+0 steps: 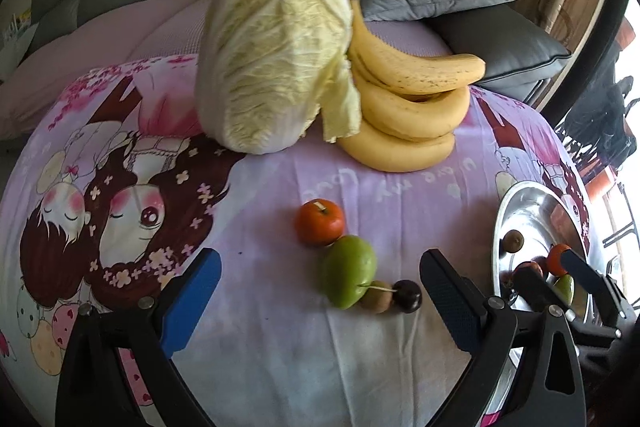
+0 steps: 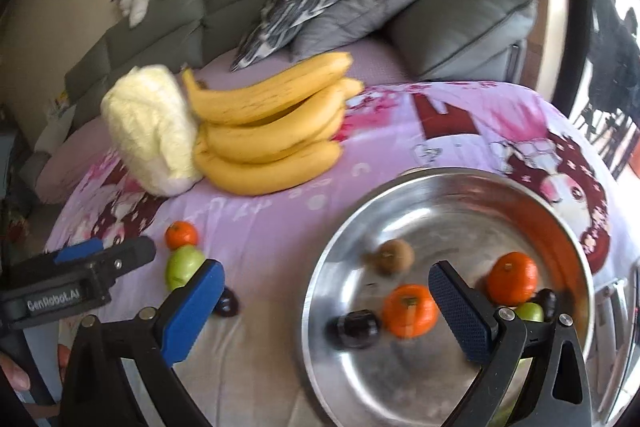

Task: Organize fruits
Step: 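Move both open tools from the bowl toward the fruit on the sheet, then close the left tool on the green mango while the right tool approaches the dark cherry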

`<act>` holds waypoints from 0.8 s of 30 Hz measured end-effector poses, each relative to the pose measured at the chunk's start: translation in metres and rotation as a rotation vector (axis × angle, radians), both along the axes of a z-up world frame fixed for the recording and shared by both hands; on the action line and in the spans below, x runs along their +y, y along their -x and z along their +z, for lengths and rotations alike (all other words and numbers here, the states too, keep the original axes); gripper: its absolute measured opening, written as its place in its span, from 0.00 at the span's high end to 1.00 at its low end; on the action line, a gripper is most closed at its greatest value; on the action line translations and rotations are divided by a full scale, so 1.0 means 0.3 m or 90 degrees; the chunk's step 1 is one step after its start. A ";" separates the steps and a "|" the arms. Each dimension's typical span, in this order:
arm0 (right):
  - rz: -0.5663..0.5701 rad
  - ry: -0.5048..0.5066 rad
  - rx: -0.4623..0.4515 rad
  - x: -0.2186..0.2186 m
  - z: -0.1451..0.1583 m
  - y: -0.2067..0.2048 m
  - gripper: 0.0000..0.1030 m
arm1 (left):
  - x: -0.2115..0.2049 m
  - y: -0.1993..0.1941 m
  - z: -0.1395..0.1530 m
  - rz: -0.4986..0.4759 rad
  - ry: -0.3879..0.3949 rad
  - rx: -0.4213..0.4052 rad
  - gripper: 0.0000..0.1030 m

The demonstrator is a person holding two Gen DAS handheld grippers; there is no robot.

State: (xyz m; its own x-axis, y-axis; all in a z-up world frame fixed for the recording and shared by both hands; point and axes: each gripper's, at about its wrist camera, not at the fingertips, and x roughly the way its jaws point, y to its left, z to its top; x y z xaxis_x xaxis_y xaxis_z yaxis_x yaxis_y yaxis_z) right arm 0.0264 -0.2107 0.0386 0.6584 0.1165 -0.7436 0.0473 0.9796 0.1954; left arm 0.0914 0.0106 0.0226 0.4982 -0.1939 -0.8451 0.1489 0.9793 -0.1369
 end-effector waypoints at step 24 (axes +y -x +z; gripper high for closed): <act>0.156 0.034 0.040 0.247 -0.083 -0.015 0.27 | 0.073 -0.052 -0.085 0.015 0.068 0.101 0.09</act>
State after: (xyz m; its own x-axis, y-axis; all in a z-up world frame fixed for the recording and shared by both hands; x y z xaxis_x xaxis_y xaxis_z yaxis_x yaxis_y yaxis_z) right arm 0.0309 -0.1367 0.0138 0.5675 0.2261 -0.7917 -0.1821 0.9722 0.1471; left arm 0.1070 0.0325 -0.0028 0.3650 -0.2766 -0.8889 0.0947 0.9609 -0.2602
